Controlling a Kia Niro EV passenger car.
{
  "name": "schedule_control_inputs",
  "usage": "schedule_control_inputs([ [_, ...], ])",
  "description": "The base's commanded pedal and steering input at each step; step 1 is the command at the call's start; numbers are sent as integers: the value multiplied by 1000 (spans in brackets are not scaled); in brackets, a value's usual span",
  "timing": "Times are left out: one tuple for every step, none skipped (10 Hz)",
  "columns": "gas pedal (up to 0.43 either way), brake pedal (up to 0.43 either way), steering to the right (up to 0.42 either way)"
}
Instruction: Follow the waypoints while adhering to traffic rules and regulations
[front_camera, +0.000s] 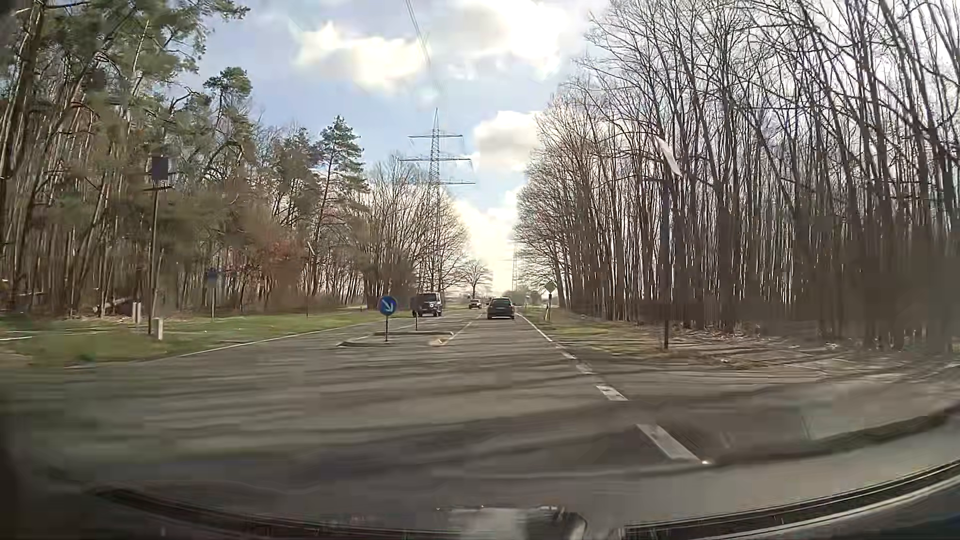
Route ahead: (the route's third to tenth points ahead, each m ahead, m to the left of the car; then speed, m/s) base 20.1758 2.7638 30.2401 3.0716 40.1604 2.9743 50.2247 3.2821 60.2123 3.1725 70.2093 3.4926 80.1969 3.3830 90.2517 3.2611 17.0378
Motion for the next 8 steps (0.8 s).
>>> schedule_control_inputs([
  [248, 0, -2],
  [248, 0, -2],
  [248, 0, -2],
  [248, 0, -2],
  [248, 0, -2],
  [248, 0, -2],
  [248, 0, -3],
  [248, 0, -3],
])
